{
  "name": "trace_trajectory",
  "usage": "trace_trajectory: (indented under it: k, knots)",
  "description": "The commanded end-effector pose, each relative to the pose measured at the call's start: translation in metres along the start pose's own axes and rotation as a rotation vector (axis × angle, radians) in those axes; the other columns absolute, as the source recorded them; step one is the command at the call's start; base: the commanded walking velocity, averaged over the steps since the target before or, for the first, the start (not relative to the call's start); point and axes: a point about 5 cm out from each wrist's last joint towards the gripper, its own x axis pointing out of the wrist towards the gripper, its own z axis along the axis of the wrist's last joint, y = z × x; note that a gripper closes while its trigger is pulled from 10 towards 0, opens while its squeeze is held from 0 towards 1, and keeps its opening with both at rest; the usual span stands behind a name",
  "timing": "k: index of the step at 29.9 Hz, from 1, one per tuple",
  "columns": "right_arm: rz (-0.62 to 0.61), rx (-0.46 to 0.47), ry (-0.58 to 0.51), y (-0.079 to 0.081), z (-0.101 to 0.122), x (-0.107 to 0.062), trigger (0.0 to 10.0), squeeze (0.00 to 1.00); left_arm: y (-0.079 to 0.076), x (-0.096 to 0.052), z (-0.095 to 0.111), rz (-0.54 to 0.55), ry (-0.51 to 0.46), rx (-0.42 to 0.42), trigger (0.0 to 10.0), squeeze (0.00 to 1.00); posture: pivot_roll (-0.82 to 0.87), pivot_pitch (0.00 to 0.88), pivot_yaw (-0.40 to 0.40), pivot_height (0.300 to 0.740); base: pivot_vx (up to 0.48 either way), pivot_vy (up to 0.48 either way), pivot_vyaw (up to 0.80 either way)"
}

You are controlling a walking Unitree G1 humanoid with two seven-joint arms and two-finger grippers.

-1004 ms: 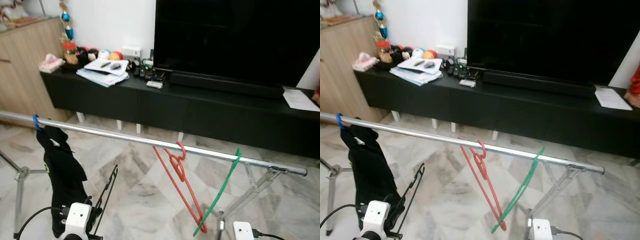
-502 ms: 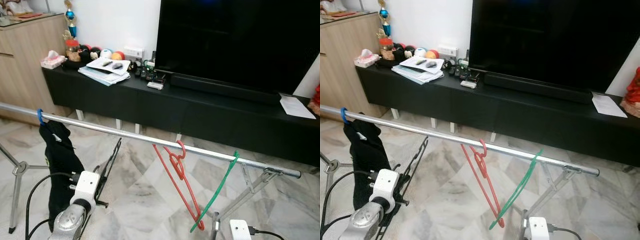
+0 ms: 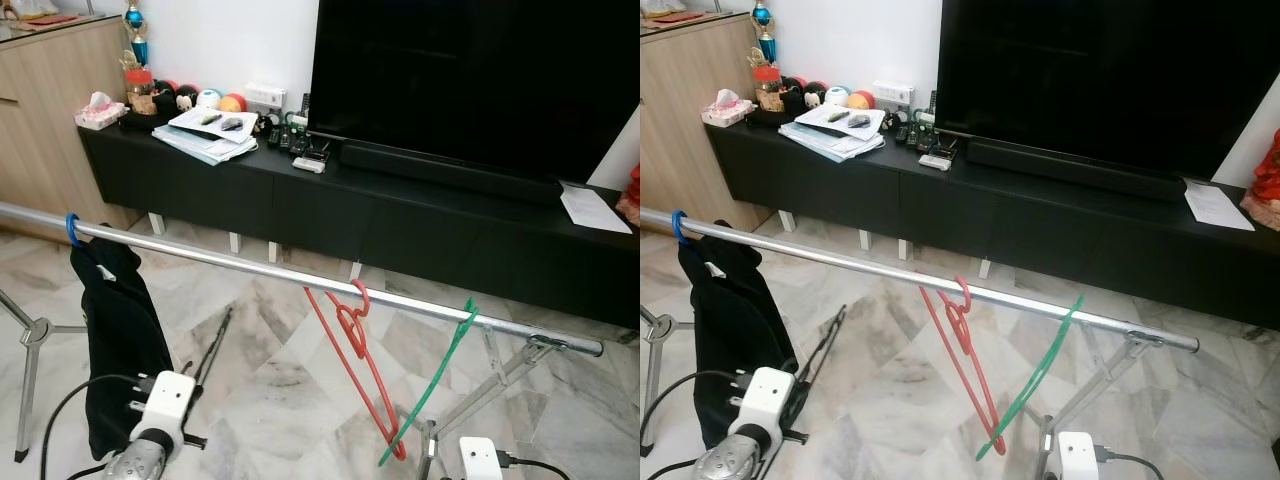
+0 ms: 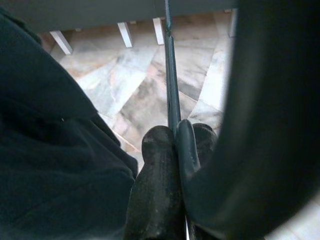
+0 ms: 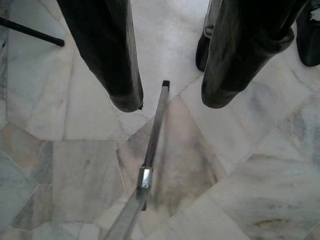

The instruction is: Hang hanger

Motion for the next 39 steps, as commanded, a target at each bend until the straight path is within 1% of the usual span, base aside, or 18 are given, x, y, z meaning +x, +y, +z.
trace_trajectory:
  k: [1,5,9,16,18,20,21,22,24,27,30,32,33,36,39]
  knots:
    - [-0.012,0.024,0.015,-0.003,-0.003,0.0,10.0,0.0,-0.003,0.001,0.006,-0.012,-0.025,0.018,10.0,0.0,0.14,0.0,-0.068,0.74,0.0,-0.428,0.0]
    - [-0.007,0.022,0.018,-0.001,-0.004,0.0,10.0,0.0,-0.002,0.002,0.007,-0.027,-0.026,0.05,10.0,0.0,0.15,0.0,-0.069,0.74,0.0,-0.423,0.0]
    - [-0.007,0.022,0.019,-0.001,-0.005,0.0,10.0,0.0,-0.001,0.002,0.008,-0.015,-0.028,0.038,10.0,0.0,0.15,0.0,-0.069,0.74,0.0,-0.377,0.0]
    - [-0.003,0.01,0.021,-0.003,-0.005,-0.001,10.0,0.0,-0.003,0.001,0.009,-0.012,-0.028,0.048,10.0,0.0,0.16,0.0,-0.078,0.74,0.0,-0.325,0.0]
    - [-0.002,0.006,0.022,-0.003,-0.005,-0.001,10.0,0.0,-0.002,0.0,0.009,-0.003,-0.03,0.046,10.0,0.0,0.16,0.0,-0.075,0.74,0.0,0.0,0.0]
    - [-0.001,0.005,0.022,-0.003,-0.006,-0.001,10.0,0.0,0.002,-0.001,0.01,0.006,-0.036,0.041,10.0,0.0,0.15,0.0,-0.072,0.74,0.0,0.0,0.0]
    - [0.0,0.005,0.022,-0.003,-0.006,-0.001,10.0,0.0,0.007,-0.002,0.011,0.023,-0.036,0.04,10.0,0.0,0.15,0.0,-0.071,0.74,0.0,0.0,0.0]
    - [0.0,0.005,0.022,-0.003,-0.006,-0.001,10.0,0.0,0.007,-0.002,0.011,0.023,-0.036,0.04,10.0,0.0,0.15,0.0,-0.071,0.74,0.0,0.0,0.0]
    - [0.0,0.007,0.023,-0.003,-0.006,-0.001,10.0,0.0,0.015,-0.002,0.011,0.06,-0.023,0.042,10.0,0.0,0.15,0.0,-0.07,0.74,0.0,0.0,0.0]
    - [0.001,0.006,0.024,-0.002,-0.006,-0.001,10.0,0.0,0.03,-0.001,0.013,0.144,-0.017,0.014,10.0,0.0,0.15,0.0,-0.07,0.74,0.0,0.0,0.0]
    - [0.003,0.006,0.025,-0.002,-0.006,-0.001,10.0,0.0,0.036,0.002,0.017,0.184,-0.02,-0.004,10.0,0.0,0.15,0.0,-0.069,0.74,0.0,0.0,0.0]
    - [0.003,0.007,0.024,-0.002,-0.006,-0.001,10.0,0.0,0.037,0.002,0.019,0.194,-0.023,-0.014,10.0,0.0,0.15,0.0,-0.068,0.74,0.0,0.0,0.0]
    - [0.003,0.008,0.023,-0.002,-0.006,-0.001,10.0,0.0,0.038,0.004,0.023,0.198,-0.031,-0.042,10.0,0.0,0.15,0.0,-0.068,0.74,0.0,0.0,0.0]
    - [0.002,0.01,0.021,-0.003,-0.005,-0.001,10.0,0.0,0.036,0.013,0.039,0.135,-0.078,-0.084,10.0,0.0,0.15,0.0,-0.07,0.74,0.0,0.0,0.0]
    - [0.001,0.01,0.02,-0.002,-0.005,-0.001,10.0,0.0,0.033,0.02,0.051,0.069,-0.097,-0.072,10.0,0.0,0.14,0.0,-0.062,0.74,0.0,0.0,0.0]
